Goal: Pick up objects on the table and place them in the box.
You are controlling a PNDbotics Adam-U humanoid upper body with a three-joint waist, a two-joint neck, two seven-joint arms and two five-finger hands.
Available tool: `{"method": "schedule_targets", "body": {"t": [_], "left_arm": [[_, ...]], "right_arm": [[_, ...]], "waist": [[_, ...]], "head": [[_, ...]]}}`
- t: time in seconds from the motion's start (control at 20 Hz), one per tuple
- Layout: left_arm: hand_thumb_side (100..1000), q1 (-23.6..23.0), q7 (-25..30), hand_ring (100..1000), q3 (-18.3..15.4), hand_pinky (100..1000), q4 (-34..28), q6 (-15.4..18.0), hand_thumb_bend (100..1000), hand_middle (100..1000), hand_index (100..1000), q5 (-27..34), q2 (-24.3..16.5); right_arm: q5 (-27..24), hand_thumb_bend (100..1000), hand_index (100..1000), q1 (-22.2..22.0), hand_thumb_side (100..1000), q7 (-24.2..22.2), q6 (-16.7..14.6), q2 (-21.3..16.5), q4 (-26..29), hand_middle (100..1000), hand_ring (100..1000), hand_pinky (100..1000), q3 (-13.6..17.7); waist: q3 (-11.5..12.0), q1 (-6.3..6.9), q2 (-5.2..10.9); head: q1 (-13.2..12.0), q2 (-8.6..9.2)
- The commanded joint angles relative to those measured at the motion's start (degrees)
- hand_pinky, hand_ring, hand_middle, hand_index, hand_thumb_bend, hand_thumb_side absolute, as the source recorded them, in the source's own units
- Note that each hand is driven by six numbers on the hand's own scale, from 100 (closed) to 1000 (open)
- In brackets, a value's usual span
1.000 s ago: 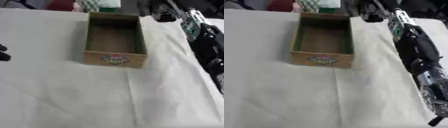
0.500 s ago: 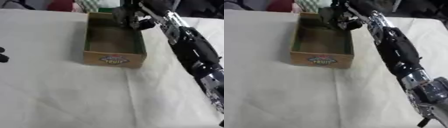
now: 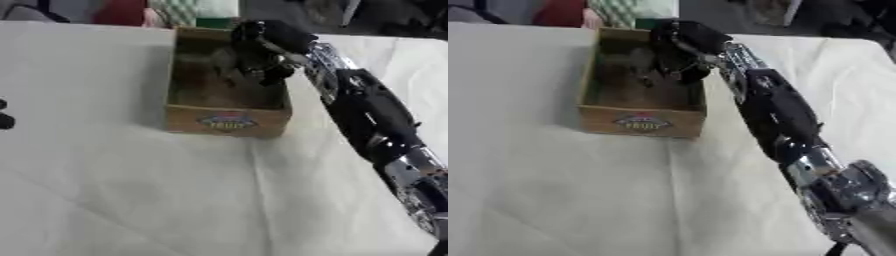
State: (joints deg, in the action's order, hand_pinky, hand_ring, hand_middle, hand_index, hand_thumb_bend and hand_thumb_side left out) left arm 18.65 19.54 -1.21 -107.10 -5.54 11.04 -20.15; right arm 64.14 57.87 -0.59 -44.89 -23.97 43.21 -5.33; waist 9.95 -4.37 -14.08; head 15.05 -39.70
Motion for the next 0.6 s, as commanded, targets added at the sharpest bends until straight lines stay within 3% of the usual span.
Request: {"method": "schedule_targets", "body": {"t": [0.05,0.1,0.15,0.2,0.25,0.35,0.4,0.5,0.6], "left_arm": [[862,0.7,0.2,640,-0.2,724,-1.1,0.1,100,643,715,0.1,-0.7],[862,0.7,0.2,640,-0.2,724,-1.1,0.1,100,643,715,0.1,-0.7],[862,0.7,0.2,640,-0.2,724,-1.1,0.1,100,643,715,0.1,-0.7],[862,0.7,0.3,640,-0.2,724,-1.1,0.1,100,643,715,0.1,-0.7],[862,0.7,0.3,640,-0.2,724,-1.1,0.1,100,643,715,0.1,-0.7],[862,0.6,0.4,641,-0.2,724,-1.1,0.1,100,643,716,0.1,-0.7],[862,0.6,0.5,641,-0.2,724,-1.1,0.1,100,643,716,0.1,-0.7],[861,0.6,0.5,641,-0.2,723,-1.1,0.2,100,643,716,0.1,-0.7],[862,0.7,0.6,641,-0.2,723,-1.1,0.2,100,644,717,0.1,-0.7]], "right_arm": [[0.9,100,544,0.8,267,-6.4,-3.2,-1.2,-0.2,422,402,516,-0.2],[0.7,100,544,0.8,267,-8.6,-4.1,-1.3,-0.2,422,402,516,-0.2],[0.4,100,594,0.8,277,-10.7,-4.9,-1.3,-0.1,510,490,570,-0.2],[0.1,100,621,0.8,282,-12.8,-5.5,-1.4,0.0,542,510,575,-0.3],[-0.2,100,727,0.8,329,-14.6,-6.0,-1.5,0.2,623,577,587,-0.2],[-1.2,100,819,0.7,377,-18.1,-6.6,-1.7,0.8,738,686,634,-0.1],[-1.8,100,824,0.7,380,-19.5,-6.8,-1.8,1.2,746,696,641,0.0],[-2.9,100,890,0.7,412,-21.9,-7.0,-2.1,2.1,841,819,784,0.1],[-4.6,100,909,0.7,411,-23.8,-6.9,-2.3,2.9,864,853,821,0.6]], "waist": [[-0.1,0.32,1.19],[-0.1,0.32,1.2],[-0.1,0.32,1.21],[-0.1,0.32,1.23],[-0.1,0.31,1.24],[-0.1,0.3,1.27],[-0.1,0.29,1.28],[-0.1,0.25,1.3],[-0.1,0.25,1.33]], "head": [[0.2,0.53],[0.2,0.53],[0.3,0.54],[0.3,0.54],[0.3,0.6],[0.3,0.69],[0.3,0.7],[0.3,0.76],[0.4,0.81]]}}
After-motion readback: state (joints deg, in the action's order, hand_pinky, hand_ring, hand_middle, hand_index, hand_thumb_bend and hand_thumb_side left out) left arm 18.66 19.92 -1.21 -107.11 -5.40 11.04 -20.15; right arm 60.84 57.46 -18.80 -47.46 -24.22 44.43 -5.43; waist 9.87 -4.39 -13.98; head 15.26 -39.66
